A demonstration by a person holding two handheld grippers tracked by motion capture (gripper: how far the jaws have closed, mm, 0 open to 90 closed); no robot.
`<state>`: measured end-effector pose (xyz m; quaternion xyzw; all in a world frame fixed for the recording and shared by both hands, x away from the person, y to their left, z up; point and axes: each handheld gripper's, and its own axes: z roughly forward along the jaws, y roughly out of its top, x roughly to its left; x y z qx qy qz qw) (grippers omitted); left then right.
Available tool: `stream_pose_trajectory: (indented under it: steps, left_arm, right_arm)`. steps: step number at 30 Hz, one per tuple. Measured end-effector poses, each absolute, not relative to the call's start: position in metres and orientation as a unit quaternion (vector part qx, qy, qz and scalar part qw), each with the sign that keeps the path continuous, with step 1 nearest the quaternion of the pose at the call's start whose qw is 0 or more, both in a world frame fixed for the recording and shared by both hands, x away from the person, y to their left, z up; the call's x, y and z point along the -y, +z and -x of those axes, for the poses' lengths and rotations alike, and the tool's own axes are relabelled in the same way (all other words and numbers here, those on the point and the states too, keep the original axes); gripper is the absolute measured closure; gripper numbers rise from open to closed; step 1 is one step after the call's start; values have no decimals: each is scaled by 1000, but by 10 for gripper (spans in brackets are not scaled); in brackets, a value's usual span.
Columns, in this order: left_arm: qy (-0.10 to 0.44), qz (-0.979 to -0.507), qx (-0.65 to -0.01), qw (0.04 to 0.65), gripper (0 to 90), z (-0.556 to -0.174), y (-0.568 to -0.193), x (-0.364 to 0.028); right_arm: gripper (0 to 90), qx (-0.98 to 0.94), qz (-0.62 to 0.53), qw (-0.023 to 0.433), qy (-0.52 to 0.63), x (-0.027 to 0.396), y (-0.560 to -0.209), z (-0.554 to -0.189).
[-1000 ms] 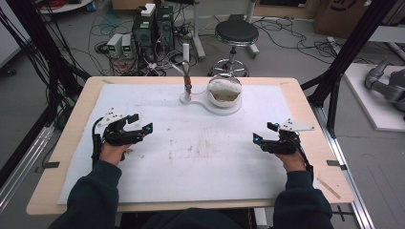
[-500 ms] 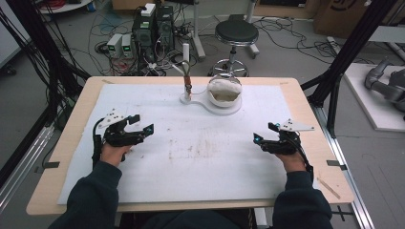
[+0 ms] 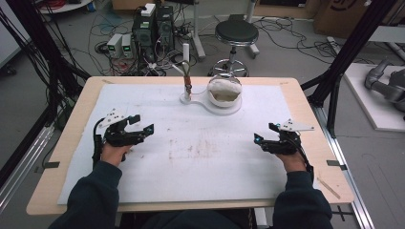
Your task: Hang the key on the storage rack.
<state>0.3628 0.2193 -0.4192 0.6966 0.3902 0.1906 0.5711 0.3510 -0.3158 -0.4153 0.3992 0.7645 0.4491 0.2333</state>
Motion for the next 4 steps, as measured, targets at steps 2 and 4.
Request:
stream_pose_trajectory:
  steps: [2,4]
  left_arm:
    - [190,-697,-390,571,209,-363,-420,-219]
    - [191,-697,-390,571,209,-363,-420,-219]
  right_arm:
    - [211,-764,-400,233,450,316,-415,-351]
    - [210,-764,-399,233,450,317,-416,-352]
